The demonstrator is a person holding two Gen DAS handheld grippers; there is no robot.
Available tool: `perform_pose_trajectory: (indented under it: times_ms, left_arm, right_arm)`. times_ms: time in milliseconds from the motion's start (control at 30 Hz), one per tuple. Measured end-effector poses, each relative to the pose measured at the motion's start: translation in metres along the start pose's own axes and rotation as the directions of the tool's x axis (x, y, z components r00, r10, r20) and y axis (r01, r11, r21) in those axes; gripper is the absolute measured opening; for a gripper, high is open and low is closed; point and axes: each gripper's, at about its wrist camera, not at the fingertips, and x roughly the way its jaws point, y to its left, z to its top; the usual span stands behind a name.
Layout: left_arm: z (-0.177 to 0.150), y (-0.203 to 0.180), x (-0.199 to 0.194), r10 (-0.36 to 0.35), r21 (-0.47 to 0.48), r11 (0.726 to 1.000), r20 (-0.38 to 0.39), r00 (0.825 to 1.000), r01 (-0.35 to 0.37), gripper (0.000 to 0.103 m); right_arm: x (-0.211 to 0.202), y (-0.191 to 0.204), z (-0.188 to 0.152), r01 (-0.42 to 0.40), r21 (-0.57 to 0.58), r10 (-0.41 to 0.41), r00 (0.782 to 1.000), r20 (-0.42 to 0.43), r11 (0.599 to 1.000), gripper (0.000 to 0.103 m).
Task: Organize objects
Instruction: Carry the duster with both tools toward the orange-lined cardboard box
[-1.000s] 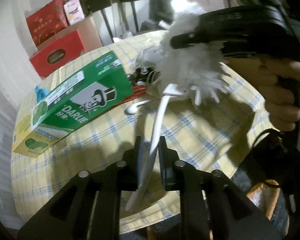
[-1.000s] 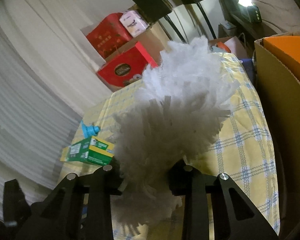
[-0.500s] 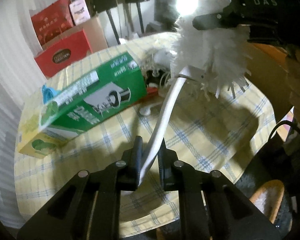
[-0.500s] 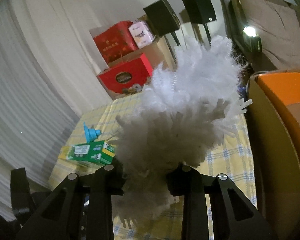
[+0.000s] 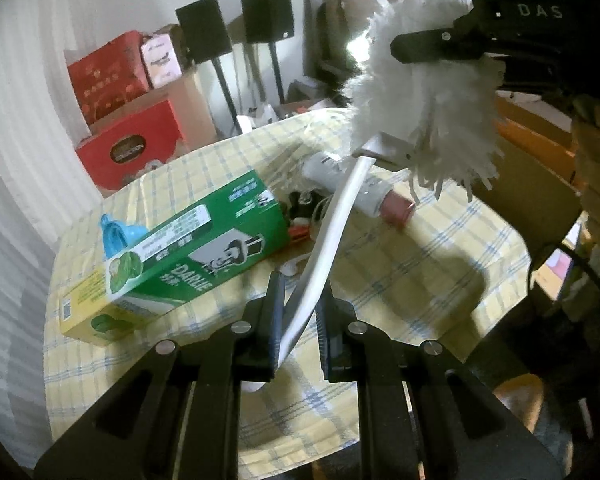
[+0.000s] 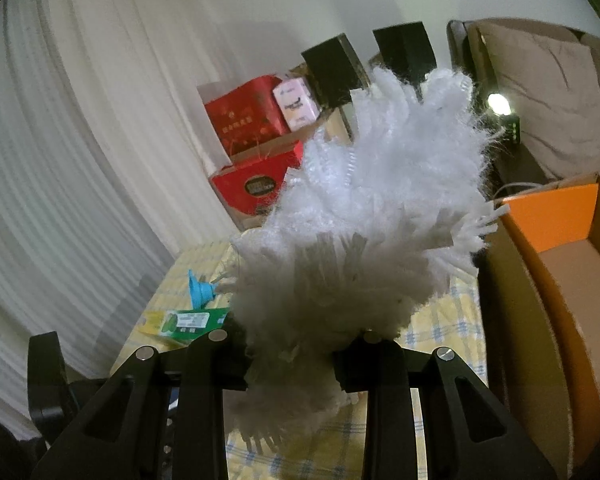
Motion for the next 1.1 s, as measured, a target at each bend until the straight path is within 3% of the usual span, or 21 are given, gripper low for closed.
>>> perform_pose_trajectory:
  times_ms: [1100]
  left_arm:
    - [0.035, -0.029, -0.041, 0.002, 0.075, 0.997, 0.133, 0.991, -0.012, 0.013]
  right_arm:
    - [-0.073, 0.029, 0.027, 0.063, -0.119, -0.044, 0.987, 0.156, 0.991, 0.029]
